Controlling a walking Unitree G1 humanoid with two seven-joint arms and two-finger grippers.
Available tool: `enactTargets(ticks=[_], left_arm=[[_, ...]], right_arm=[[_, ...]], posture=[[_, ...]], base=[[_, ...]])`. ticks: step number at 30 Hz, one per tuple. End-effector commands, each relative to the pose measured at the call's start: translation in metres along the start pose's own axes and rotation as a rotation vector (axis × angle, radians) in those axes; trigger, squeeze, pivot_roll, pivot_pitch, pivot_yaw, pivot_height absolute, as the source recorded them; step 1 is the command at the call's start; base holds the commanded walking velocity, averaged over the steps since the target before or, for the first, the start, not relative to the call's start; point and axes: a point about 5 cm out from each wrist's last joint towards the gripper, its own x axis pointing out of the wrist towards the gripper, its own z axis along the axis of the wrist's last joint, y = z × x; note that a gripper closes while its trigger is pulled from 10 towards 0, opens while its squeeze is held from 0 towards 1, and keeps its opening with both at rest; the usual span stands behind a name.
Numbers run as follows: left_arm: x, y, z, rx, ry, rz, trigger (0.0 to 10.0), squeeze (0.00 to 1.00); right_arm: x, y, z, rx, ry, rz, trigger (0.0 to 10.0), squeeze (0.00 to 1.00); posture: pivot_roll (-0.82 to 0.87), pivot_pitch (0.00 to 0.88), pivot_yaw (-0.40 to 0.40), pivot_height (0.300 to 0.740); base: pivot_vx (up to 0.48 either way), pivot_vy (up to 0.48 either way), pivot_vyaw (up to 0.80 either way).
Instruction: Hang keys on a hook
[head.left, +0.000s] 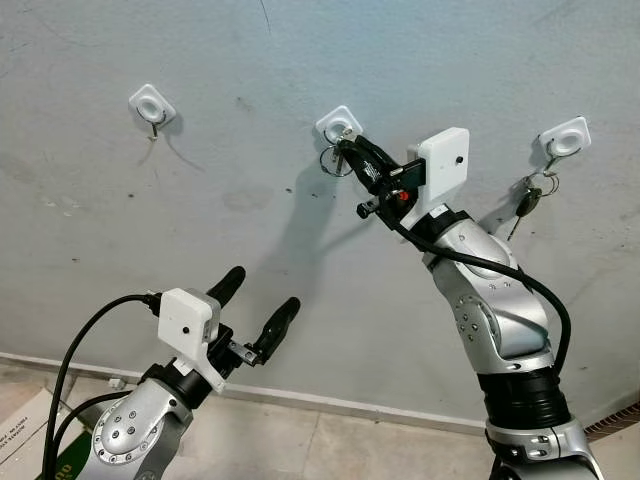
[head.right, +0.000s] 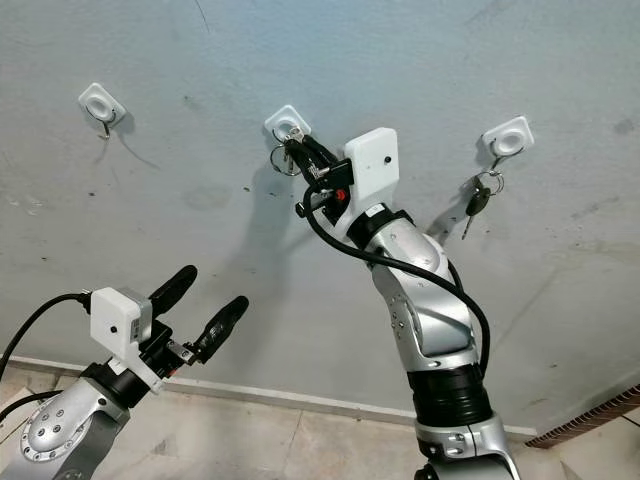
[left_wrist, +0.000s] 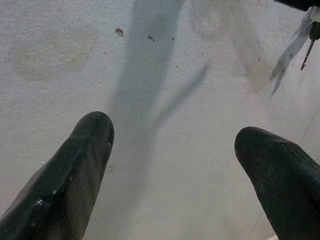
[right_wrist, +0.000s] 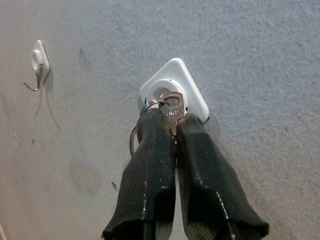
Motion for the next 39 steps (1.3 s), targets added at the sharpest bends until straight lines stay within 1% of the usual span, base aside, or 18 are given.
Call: enactTargets(ticks=[1,2,7,15,19,24,29,35,39], left_arm=[[-0.001,0.0,-0.002,-0.005,0.005,-0.003,10.0,0.0],[-0.001,0.0,-0.002,-0.006,0.003,-0.002,10.0,0.0],[-0.001,-0.001,-0.002,-0.007,0.0,-0.001,10.0,0.0],[0.0,-0.002,-0.001,-0.008,-0.003,-0.002,10.0,0.0],[0.001,-0.003,0.003,-0.005,-0.008,-0.003,10.0,0.0],[0.0,-0.001,0.003,-0.004,-0.008,0.0,10.0,0.0],[0.0,0.0,0.002,-0.003,-0.005,0.001,10.0,0.0],[0.0,-0.001,0.002,-0.002,-0.002,-0.003,10.0,0.0],[0.001,-0.002,0.003,0.002,-0.003,-0.006,10.0,0.0]], right_arm=[[0.004,-0.002,0.003,-0.015,-0.007,-0.021,10.0,0.0],[0.005,-0.004,0.001,-0.024,0.001,-0.045,10.0,0.0],[0.004,-0.005,-0.005,-0.054,0.028,-0.084,10.0,0.0],[0.0,-0.006,-0.012,-0.072,0.052,-0.105,10.0,0.0],[-0.003,-0.007,-0.011,-0.106,0.035,-0.122,10.0,0.0],[-0.006,-0.006,-0.011,-0.12,0.027,-0.121,10.0,0.0],[-0.011,-0.004,-0.013,-0.119,0.031,-0.117,10.0,0.0],[-0.012,0.0,-0.015,-0.119,0.034,-0.108,10.0,0.0],[-0.01,0.004,-0.009,-0.098,0.006,-0.103,10.0,0.0]], posture=[[0.11,0.039,-0.019,0.74],[0.11,0.04,-0.02,0.74],[0.11,0.041,-0.021,0.74],[0.11,0.042,-0.022,0.74],[0.11,0.045,-0.02,0.74],[0.11,0.046,-0.019,0.74],[0.11,0.048,-0.016,0.74],[0.11,0.049,-0.014,0.74],[0.11,0.049,-0.014,0.74]], base=[[0.0,0.0,0.0],[0.0,0.0,0.0],[0.0,0.0,0.0],[0.0,0.0,0.0],[0.0,0.0,0.0],[0.0,0.0,0.0],[0.0,0.0,0.0],[0.0,0.0,0.0],[0.0,0.0,0.0]])
